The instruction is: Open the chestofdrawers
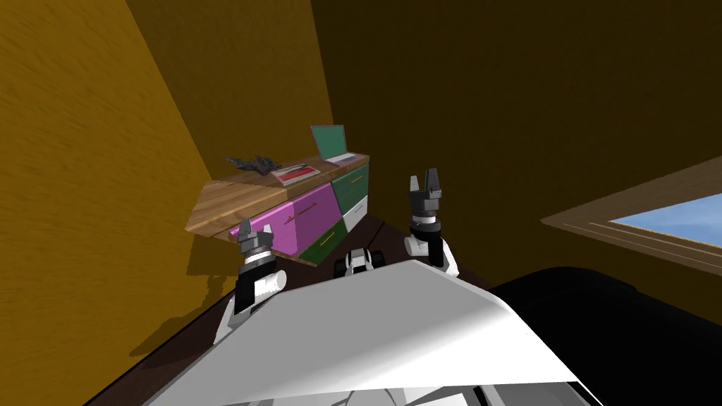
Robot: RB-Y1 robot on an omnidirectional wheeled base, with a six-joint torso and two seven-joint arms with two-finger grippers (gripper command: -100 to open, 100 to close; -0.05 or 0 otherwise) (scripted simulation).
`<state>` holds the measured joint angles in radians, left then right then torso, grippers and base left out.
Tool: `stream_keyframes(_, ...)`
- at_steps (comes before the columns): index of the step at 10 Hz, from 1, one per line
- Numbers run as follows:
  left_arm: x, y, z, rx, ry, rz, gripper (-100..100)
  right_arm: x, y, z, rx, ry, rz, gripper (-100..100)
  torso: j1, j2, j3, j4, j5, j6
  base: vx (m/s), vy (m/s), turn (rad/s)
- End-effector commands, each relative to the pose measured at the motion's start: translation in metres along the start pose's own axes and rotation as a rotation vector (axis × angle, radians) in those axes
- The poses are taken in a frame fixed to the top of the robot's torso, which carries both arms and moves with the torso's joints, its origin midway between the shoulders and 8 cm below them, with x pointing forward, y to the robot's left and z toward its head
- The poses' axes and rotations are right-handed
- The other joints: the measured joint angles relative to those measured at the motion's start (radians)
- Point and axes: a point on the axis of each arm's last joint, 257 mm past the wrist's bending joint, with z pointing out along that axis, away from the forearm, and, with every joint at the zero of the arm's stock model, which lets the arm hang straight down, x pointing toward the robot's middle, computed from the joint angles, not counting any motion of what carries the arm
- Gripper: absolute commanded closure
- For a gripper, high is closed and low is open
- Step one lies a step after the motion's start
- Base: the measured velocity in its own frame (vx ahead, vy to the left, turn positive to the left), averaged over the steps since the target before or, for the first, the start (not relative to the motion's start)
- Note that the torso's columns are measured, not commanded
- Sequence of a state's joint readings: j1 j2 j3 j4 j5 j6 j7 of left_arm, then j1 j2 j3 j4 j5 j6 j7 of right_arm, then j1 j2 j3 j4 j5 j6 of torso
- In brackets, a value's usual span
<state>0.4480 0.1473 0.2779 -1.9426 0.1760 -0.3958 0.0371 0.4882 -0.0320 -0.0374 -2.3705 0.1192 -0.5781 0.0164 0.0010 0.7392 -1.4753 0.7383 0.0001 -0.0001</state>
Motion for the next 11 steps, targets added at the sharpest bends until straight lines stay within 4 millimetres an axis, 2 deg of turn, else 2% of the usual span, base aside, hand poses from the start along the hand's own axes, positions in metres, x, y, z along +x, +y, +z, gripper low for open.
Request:
stream_keyframes(1, -0.019, 0.018, -0.002, -0.044, -0.041, -0.030, -100, 0.000, 0.000, 0.000, 0.000, 0.000, 0.000, 0, 0.000, -0.002, -0.001, -0.001, 0.000, 0.000, 0.159, -0.149, 0.111)
stream_keyframes(5, -0.048, 0.048, -0.011, -0.109, -0.118, -0.085, -100, 0.000, 0.000, 0.000, 0.000, 0.000, 0.000, 0, -0.001, -0.002, -0.001, 0.000, 0.000, 0.000, 0.140, -0.167, 0.103)
stream_keyframes(6, -0.059, 0.063, -0.018, -0.139, -0.160, -0.119, -100, 0.000, 0.000, 0.000, 0.000, 0.000, 0.000, 0, 0.000, 0.000, 0.000, 0.000, 0.000, 0.000, 0.133, -0.204, 0.154)
stream_keyframes(9, -0.069, 0.090, -0.037, -0.188, -0.245, -0.198, -100, 0.000, 0.000, 0.000, 0.000, 0.000, 0.000, 0, 0.000, 0.000, 0.000, 0.000, 0.000, 0.000, 0.101, -0.176, 0.100)
stream_keyframes(10, -0.068, 0.095, -0.042, -0.196, -0.263, -0.216, -100, 0.000, 0.000, 0.000, 0.000, 0.000, 0.000, 0, 0.001, 0.001, 0.000, 0.000, 0.000, 0.000, 0.051, -0.090, 0.031)
stream_keyframes(11, -0.068, 0.091, -0.040, -0.190, -0.250, -0.203, -100, 0.000, 0.000, 0.000, 0.000, 0.000, 0.000, 0, 0.003, 0.001, 0.001, 0.000, 0.001, 0.000, 0.019, -0.034, 0.007)
